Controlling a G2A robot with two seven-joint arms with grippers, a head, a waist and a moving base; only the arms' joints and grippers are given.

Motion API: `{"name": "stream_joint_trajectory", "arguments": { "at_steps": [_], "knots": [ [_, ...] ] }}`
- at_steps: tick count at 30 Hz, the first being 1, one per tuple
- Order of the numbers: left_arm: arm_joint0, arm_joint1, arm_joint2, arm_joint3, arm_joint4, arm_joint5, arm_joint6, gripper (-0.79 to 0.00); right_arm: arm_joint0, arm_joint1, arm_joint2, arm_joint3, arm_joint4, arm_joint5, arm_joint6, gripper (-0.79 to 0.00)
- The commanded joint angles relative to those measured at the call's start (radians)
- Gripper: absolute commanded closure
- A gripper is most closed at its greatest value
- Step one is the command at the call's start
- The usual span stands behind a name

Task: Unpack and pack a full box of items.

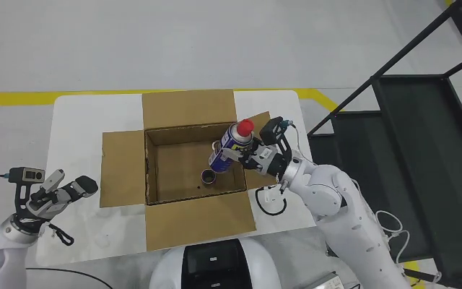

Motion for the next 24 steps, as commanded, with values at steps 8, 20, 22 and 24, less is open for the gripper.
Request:
{"name": "stream_joint_trajectory", "arguments": {
  "at_steps": [8,20,22,24],
  "knots": [
    [0.000,0.000,0.000,0.000,0.000,0.000,0.000,-0.785,0.231,-0.029,-0.154,0.167,0.196,0.053,0.146,0.000],
    [0.000,0.000,0.000,0.000,0.000,0.000,0.000,-0.785,0.621,-0.126,-0.496,0.545,0.388,0.163,0.425,0.000],
    [0.000,0.000,0.000,0.000,0.000,0.000,0.000,-0.785,0.648,-0.143,-0.536,0.587,0.408,0.165,0.433,0.000],
    [0.000,0.000,0.000,0.000,0.000,0.000,0.000,-0.785,0.665,-0.158,-0.572,0.628,0.433,0.160,0.433,0.000]
  ]
}}
